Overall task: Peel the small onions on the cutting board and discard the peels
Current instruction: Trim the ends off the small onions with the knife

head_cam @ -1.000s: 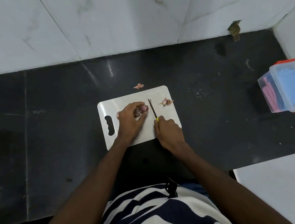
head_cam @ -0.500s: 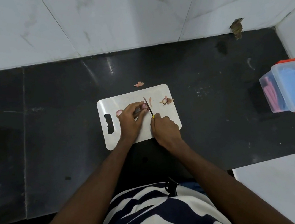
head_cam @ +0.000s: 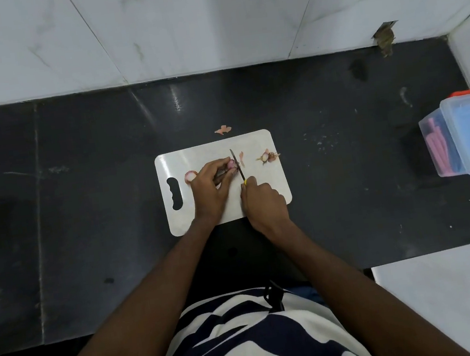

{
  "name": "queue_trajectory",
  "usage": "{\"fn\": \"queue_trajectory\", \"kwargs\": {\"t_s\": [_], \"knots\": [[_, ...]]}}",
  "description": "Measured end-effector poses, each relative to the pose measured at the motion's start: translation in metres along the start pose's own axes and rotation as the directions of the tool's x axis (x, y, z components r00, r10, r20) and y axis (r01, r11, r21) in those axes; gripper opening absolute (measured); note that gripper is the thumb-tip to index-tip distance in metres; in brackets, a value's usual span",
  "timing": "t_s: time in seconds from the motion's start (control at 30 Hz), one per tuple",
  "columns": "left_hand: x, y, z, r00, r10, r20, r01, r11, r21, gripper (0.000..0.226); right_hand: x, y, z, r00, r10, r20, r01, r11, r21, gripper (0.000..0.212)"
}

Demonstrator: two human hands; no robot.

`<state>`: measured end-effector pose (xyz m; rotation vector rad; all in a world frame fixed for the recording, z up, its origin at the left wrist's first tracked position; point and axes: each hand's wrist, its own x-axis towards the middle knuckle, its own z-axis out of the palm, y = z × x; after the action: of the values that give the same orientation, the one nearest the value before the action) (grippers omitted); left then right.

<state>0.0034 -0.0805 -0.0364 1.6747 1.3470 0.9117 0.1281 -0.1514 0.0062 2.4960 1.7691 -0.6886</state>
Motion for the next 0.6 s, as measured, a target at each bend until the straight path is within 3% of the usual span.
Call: {"fn": "queue_trajectory", "kwargs": {"t_s": [0.3,0.6], "knots": [[0.002,-0.001,0.000,1.000,0.023,-0.015,-0.022,1.000,0.008,0.023,0.027,-0.005,-0.004,0.997,0.022,0.073,-0.021,1.000,-0.015,0.032],[0.003,-0.003,0.000,1.000,0.013,0.004,-0.013,1.000,0.026,0.026,0.006,0.000,-0.001,1.000,-0.016,0.017,0.016,0.999,0.035,0.036]]}}
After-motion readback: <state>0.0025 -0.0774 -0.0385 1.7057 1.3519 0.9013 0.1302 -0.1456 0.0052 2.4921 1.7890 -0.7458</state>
